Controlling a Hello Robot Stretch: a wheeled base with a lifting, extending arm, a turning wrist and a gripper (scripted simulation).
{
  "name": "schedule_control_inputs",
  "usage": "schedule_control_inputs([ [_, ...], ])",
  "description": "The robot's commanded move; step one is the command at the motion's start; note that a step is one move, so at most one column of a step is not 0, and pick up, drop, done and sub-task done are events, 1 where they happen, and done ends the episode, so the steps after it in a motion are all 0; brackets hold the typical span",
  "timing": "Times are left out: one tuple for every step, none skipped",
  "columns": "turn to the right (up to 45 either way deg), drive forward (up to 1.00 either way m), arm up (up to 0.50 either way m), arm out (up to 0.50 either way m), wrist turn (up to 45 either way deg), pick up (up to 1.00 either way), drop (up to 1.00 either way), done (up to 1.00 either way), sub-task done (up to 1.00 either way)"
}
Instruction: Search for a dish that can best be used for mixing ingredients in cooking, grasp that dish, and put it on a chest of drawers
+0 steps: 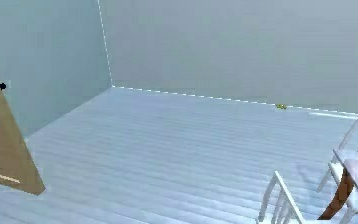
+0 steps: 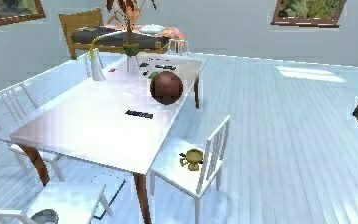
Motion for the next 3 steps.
schedule_control_inputs([
  [-42.0, 0.00, 0.00, 0.00, 0.0, 0.00, 0.00, 0.00, 0.00],
  [0.0, 0.00, 0.50, 0.00, 0.0, 0.00, 0.00, 0.00, 0.00],
  [0.0, 0.00, 0.04, 0.00, 0.0, 0.00, 0.00, 0.00, 0.00],
])
